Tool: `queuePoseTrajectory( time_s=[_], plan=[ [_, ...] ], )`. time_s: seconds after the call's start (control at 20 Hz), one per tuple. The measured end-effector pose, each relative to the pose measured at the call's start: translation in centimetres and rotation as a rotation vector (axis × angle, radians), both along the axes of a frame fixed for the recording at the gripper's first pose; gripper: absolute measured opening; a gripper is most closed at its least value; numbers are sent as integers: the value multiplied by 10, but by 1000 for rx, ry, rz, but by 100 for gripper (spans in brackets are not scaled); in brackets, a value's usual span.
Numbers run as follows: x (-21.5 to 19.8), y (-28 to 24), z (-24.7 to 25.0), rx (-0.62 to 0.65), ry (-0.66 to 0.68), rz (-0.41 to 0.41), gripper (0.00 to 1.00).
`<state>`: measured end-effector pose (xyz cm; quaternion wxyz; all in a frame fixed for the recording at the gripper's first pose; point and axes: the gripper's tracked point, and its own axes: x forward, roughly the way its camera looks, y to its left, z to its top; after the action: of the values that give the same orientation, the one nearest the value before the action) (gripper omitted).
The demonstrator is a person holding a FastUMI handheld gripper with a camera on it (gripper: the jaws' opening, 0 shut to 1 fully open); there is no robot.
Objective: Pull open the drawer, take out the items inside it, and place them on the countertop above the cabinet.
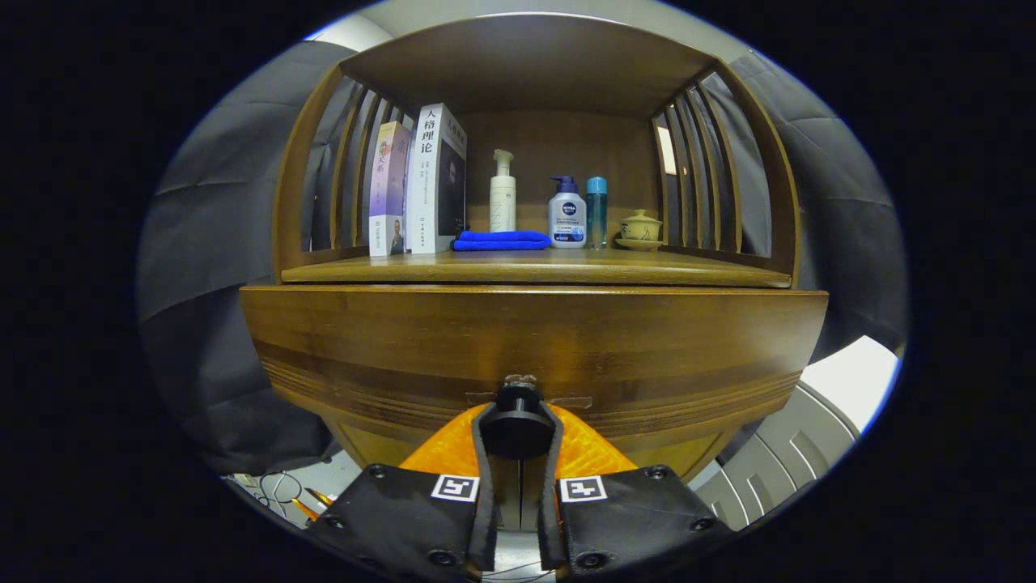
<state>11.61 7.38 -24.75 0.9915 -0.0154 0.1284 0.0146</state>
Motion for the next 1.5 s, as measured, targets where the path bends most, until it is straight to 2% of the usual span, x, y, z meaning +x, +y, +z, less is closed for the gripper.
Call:
queuePoseTrajectory(
  time_s=[0.4, 0.75, 1.5],
  plan=[
    [-47, 1, 0, 18, 26, 26, 22],
    [-75, 3, -5, 17, 42, 41, 22],
    [-130, 6, -12, 20, 92, 127, 23]
  ],
)
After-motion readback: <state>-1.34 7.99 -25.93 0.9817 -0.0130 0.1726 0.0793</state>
